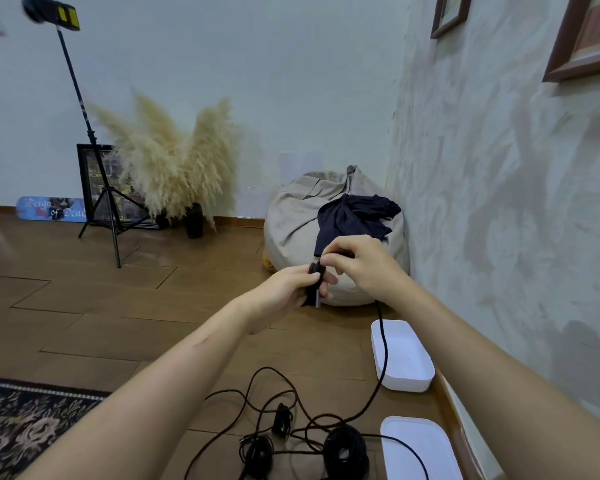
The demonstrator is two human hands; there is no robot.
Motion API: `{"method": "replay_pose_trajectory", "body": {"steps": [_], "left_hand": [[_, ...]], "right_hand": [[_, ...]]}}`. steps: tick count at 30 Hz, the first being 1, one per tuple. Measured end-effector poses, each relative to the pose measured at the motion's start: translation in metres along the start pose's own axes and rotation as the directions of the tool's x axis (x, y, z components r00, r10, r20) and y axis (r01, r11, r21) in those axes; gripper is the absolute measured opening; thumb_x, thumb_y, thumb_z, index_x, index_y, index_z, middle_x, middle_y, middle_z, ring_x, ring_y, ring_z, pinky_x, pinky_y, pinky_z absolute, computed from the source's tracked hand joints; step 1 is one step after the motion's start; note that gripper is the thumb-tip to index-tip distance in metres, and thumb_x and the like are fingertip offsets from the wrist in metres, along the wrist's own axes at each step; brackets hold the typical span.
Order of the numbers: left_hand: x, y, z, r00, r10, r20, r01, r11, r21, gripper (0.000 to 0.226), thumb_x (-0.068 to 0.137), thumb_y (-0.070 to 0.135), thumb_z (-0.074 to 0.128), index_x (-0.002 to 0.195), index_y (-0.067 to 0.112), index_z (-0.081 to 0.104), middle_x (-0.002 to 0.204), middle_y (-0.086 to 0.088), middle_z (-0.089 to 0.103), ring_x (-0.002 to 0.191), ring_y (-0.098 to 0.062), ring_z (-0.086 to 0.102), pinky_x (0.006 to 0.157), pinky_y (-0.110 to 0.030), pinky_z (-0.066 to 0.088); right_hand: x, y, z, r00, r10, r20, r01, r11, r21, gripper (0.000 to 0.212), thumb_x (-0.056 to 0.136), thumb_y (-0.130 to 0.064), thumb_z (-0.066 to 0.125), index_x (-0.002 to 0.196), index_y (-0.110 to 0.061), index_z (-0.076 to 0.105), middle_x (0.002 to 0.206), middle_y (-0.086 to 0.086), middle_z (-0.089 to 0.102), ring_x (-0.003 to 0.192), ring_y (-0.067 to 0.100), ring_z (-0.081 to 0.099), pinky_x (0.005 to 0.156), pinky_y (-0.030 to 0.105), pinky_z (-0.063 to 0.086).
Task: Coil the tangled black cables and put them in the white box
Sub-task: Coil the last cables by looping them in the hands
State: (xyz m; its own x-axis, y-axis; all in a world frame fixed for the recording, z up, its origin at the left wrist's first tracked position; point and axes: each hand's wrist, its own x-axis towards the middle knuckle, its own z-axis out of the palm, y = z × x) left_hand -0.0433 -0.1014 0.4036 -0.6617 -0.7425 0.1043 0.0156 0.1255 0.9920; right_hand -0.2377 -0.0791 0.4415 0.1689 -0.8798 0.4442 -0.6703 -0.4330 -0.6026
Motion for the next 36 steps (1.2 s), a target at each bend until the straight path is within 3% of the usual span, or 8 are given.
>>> {"method": "replay_pose_trajectory", "body": {"steps": [7,11,15,21,24,27,33,36], "left_hand": [[-0.003,0.003,0.007,0.988,0.116,-0.103,-0.072,0.932,0.355,0.027,0.111,0.02,0.041,0.098,0.015,0.064,0.082,0.004,0.059,0.089,-0.014,0.061,0.087,-0.028,0.049],[-0.001,-0.004,0.003,0.981,0.108,-0.158,-0.023,0.886,0.463,0.027,0.111,0.019,0.04,0.1,0.011,0.063,0.079,0.005,0.06,0.084,-0.018,0.058,0.078,-0.029,0.047],[0.0,-0.011,0.003,0.986,0.074,-0.148,0.012,0.861,0.508,0.027,0.109,0.026,0.041,0.095,0.019,0.063,0.077,0.01,0.06,0.079,-0.017,0.056,0.076,-0.034,0.046],[-0.009,0.007,0.004,0.996,0.078,-0.037,-0.058,0.921,0.384,0.027,0.111,0.023,0.042,0.094,0.014,0.061,0.078,0.006,0.058,0.085,-0.012,0.063,0.08,-0.028,0.048],[-0.013,0.021,-0.001,0.996,0.085,0.002,-0.084,0.976,0.2,0.025,0.111,0.022,0.043,0.097,0.011,0.061,0.08,0.003,0.057,0.089,-0.019,0.062,0.083,-0.03,0.048],[-0.014,0.03,0.0,0.991,0.133,-0.009,-0.132,0.991,0.037,0.023,0.111,0.019,0.042,0.097,0.01,0.059,0.081,-0.001,0.054,0.087,-0.019,0.059,0.083,-0.028,0.048],[-0.009,0.029,-0.002,0.987,0.156,-0.049,-0.16,0.981,-0.108,0.016,0.099,0.017,0.055,0.108,0.004,0.059,0.087,-0.002,0.058,0.095,-0.025,0.056,0.087,-0.036,0.048],[-0.007,0.023,-0.001,0.982,0.132,-0.132,-0.152,0.977,-0.153,0.014,0.101,0.015,0.055,0.11,0.008,0.063,0.088,0.0,0.062,0.102,-0.03,0.052,0.092,-0.045,0.04]], "right_hand": [[-0.004,0.014,-0.002,0.998,0.056,-0.034,-0.053,0.995,0.087,0.009,0.087,-0.035,0.077,0.08,-0.03,0.074,0.071,0.009,0.064,0.064,0.009,0.051,0.066,0.036,0.043],[-0.004,0.016,-0.006,0.99,0.082,0.118,-0.082,0.997,-0.001,0.009,0.099,-0.026,0.064,0.098,-0.028,0.073,0.074,-0.004,0.069,0.067,0.0,0.058,0.071,0.029,0.046],[-0.006,0.017,-0.008,0.992,0.097,0.077,-0.082,0.98,-0.182,0.012,0.1,-0.031,0.064,0.096,-0.024,0.072,0.07,-0.008,0.066,0.066,0.002,0.056,0.066,0.024,0.04],[-0.001,0.021,-0.005,0.997,0.01,-0.075,-0.014,0.998,-0.057,0.009,0.093,-0.035,0.071,0.092,-0.029,0.079,0.075,-0.02,0.07,0.071,-0.005,0.059,0.068,0.024,0.042],[-0.003,0.023,0.001,0.995,0.028,-0.095,-0.017,0.993,0.116,0.013,0.095,-0.038,0.069,0.094,-0.031,0.08,0.067,-0.01,0.067,0.063,0.003,0.054,0.066,0.034,0.043],[-0.006,0.018,0.015,0.996,0.023,-0.087,-0.003,0.976,0.218,0.023,0.102,-0.033,0.059,0.095,-0.023,0.078,0.069,-0.002,0.066,0.057,0.003,0.049,0.062,0.026,0.036],[-0.015,0.006,0.047,0.996,0.09,0.004,-0.09,0.983,0.159,0.034,0.109,-0.019,0.043,0.135,-0.039,0.054,0.085,-0.013,0.065,0.067,-0.002,0.057,0.063,0.019,0.045],[-0.013,0.009,0.062,0.987,0.141,0.071,-0.144,0.989,0.036,0.025,0.107,-0.019,0.039,0.116,-0.033,0.058,0.087,-0.005,0.071,0.066,0.008,0.059,0.067,0.04,0.055]]}}
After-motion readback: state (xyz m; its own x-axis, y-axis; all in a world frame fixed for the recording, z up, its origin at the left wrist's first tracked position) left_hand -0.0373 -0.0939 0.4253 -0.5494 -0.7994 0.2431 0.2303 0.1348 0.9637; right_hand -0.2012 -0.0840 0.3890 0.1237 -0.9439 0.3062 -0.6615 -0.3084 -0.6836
